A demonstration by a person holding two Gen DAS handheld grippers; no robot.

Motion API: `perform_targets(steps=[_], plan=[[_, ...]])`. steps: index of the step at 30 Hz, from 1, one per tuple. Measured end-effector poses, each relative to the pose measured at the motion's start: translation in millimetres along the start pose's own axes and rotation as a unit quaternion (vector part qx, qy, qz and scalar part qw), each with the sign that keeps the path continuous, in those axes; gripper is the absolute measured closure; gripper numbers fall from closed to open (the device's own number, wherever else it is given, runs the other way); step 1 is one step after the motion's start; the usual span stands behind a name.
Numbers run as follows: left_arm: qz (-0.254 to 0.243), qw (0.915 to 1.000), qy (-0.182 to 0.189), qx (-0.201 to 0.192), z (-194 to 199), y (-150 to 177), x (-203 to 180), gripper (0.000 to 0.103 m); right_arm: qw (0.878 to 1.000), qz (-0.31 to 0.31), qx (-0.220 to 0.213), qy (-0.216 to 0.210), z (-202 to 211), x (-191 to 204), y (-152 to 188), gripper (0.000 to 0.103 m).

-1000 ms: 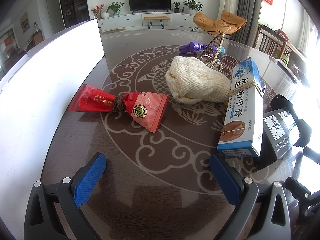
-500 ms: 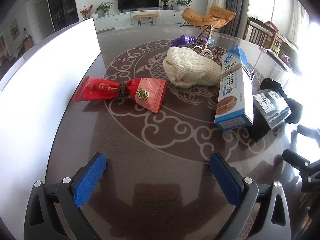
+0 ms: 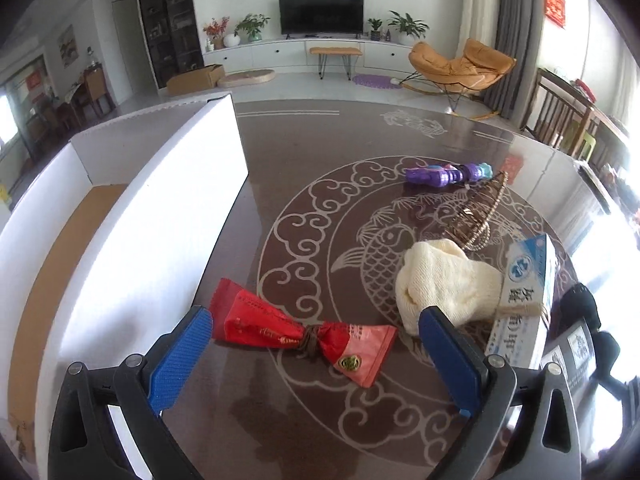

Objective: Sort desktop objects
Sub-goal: 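Grasp the red candy-shaped packet with the left tool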

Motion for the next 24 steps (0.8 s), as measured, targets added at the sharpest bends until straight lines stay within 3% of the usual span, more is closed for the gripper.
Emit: perform_targets(steps=[4,6,10,12,18,24], plan=[[0.108,0.993,0.008,0.046,-32,19,11,0.0,1.0,0.0,0.0,0.0,0,0,0,0.0],[0.127,0.9905,0.016,0.049,-31,34,15,0.0,1.0,0.0,0.0,0.0,0,0,0,0.0],[0.094,0.9946,-0.004,0.044,-19,59,25,0.0,1.0,0.0,0.0,0.0,0,0,0,0.0],[0.081,0.996,0.006,0.037,-16,60,26,0.0,1.0,0.0,0.0,0.0,0,0,0,0.0],[0.031,0.9992,0.005,0.024,-26,28,13,0.0,1.0,0.0,0.0,0.0,0,0,0,0.0],[-0.022,0.9975,0.024,0.063,-60,15,-2,0.0,1.0,0.0,0.0,0.0,0,0,0,0.0]])
Point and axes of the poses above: each gripper's, at about its wrist camera, not at the fingertips, and z roughly against the way its jaws point, x to its left, y to its underside, the point moved 8 cm from there along -z, roughly the way its jaws point, and after that the axes turned 11 degrees about -z, right-handed, at the moved point
